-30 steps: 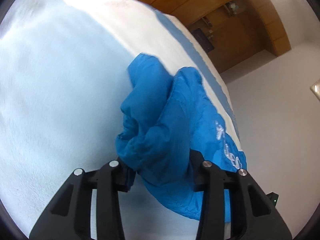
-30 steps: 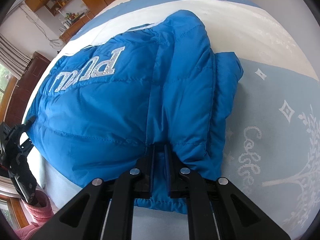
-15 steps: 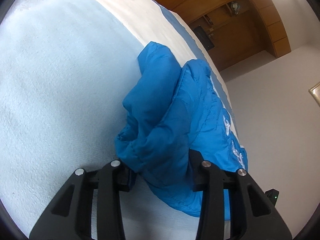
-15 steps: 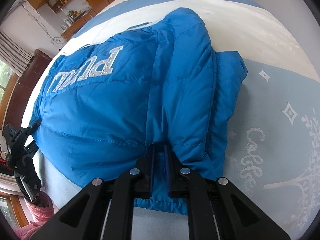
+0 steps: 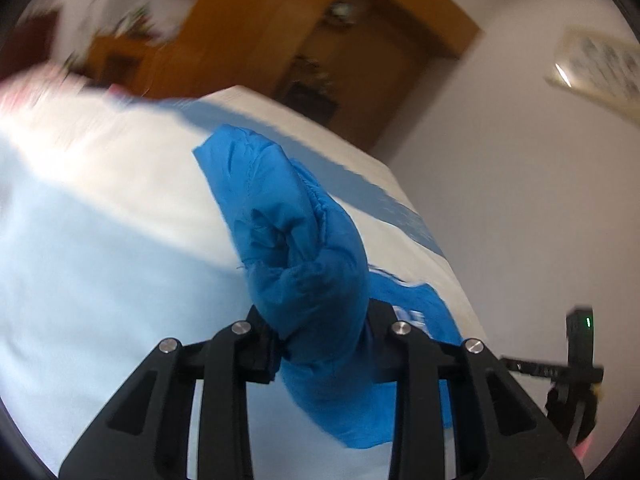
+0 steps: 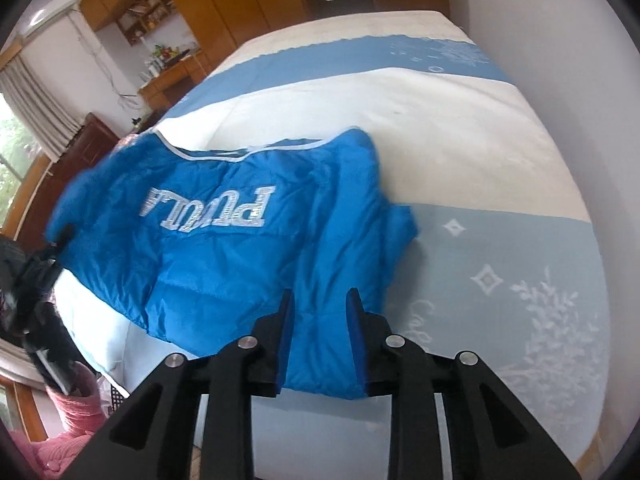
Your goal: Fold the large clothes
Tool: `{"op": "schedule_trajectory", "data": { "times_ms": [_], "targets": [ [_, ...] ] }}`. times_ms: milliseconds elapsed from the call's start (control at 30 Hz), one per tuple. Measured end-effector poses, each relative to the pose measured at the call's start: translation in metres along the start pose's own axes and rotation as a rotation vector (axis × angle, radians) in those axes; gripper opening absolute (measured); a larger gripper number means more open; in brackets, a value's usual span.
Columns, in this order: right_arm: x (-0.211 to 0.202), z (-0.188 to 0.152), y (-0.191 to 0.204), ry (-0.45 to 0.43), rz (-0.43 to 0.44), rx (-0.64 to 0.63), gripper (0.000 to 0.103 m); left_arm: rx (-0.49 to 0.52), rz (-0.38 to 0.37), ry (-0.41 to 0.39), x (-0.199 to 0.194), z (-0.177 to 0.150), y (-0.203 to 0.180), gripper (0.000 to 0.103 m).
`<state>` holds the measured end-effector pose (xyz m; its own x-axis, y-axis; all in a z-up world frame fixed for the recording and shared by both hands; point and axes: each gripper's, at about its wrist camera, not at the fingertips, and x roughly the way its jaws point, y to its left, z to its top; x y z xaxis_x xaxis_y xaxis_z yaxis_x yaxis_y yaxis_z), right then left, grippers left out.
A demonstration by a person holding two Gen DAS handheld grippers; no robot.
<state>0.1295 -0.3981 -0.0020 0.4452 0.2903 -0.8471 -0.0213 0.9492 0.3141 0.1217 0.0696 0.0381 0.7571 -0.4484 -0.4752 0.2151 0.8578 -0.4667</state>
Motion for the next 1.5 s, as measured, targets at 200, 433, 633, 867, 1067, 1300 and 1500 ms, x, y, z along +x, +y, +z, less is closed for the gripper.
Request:
{"op": "schedule_trajectory", "data": {
  "times_ms": [200, 433, 633, 867, 1067, 1300, 1500],
  "targets": [
    [-0.015, -0.004, -0.002, -0.006, -0.024, -0.001, 0.028, 0.249, -0.057, 0.079, 0.036, -0.002, -0.103, 0.029],
    [-0.025, -0.006, -0.012, -0.003, -0.034, -0.003, 0.03, 0.374, -0.123, 0.259, 0.102, -0.041, -0.158, 0.029],
    [-0.021, -0.008, -0.02, 0.017, -0.027, 0.001, 0.03, 0.405, -0.138, 0.375, 0.141, -0.075, -0.154, 0.032],
    [-0.012, -0.008, -0.024, 0.035, -0.009, 0.004, 0.031, 0.398, -0.145, 0.45, 0.161, -0.097, -0.129, 0.035],
    [-0.009, -0.007, -0.017, 0.039, 0.016, -0.005, 0.031, 0.371, -0.139, 0.455, 0.159, -0.099, -0.136, 0.035],
    [-0.016, 0.004, -0.004, 0.014, 0.037, -0.021, 0.042, 0.357, -0.161, 0.439, 0.122, -0.091, -0.157, 0.045],
    [-0.019, 0.023, 0.007, -0.005, 0.138, -0.021, 0.054, 0.293, -0.288, 0.364, 0.066, -0.057, -0.151, 0.057]
  ]
}}
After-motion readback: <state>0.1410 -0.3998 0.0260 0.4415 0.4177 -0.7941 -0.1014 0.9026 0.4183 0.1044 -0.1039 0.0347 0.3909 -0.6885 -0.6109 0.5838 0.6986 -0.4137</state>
